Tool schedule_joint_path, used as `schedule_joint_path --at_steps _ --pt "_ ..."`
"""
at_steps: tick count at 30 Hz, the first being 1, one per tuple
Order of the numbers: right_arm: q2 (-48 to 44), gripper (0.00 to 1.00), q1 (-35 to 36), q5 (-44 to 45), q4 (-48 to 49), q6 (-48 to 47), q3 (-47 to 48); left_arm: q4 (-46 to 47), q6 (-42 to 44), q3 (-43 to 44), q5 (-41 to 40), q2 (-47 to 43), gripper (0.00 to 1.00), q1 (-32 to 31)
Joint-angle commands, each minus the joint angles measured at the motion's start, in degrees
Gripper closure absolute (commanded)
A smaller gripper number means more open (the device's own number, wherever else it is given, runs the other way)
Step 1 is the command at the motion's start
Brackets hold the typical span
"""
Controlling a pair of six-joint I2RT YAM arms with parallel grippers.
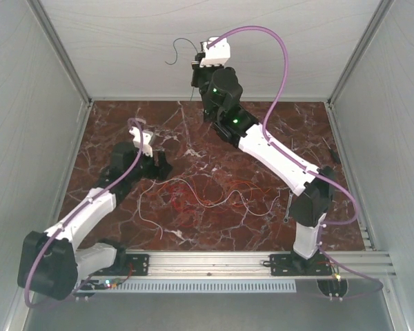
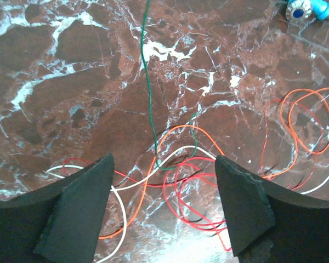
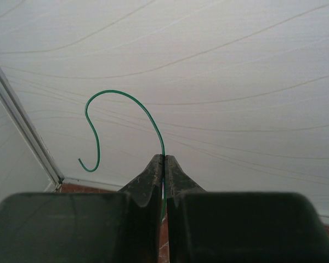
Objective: Zip-tie the wires
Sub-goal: Pick up the cable at the center of the board, then straighten the cable at the center of the board.
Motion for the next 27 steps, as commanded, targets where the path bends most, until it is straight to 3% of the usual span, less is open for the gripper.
schedule_joint_path --at_steps 1,5,12,21,23,26,27 --pt "-4.0 1.0 -0.5 1.2 2.5 1.5 0.5 2.1 -6.8 4.4 0.5 2.8 0.31 0.4" --pt "-5.6 1.0 -0.9 0.6 2.5 3.0 -0.9 3.9 -9.7 4.5 0.1 5.4 0.4 0.2" --pt "-6.9 1.0 -1.0 -0.2 2.3 4.2 -2.7 4.7 -9.7 6.3 -2.6 11.4 0.4 -1.6" --pt "-8.2 1.0 -1.0 -0.6 2.8 5.0 -4.6 8.9 -10.6 6.4 -4.1 17.1 0.53 -3.3" --pt "-8.5 1.0 -1.0 -0.6 2.9 4.9 -4.9 9.7 -10.6 6.7 -4.9 18.3 0.61 -3.8" --pt "-9.1 1.0 -1.1 -0.7 3.0 4.9 -5.6 9.9 -10.2 7.6 -5.1 20.4 0.97 -4.1" --pt "-9.3 1.0 -1.2 -0.7 3.1 4.8 -5.9 9.4 -9.7 8.0 -5.1 21.0 1.0 -4.2"
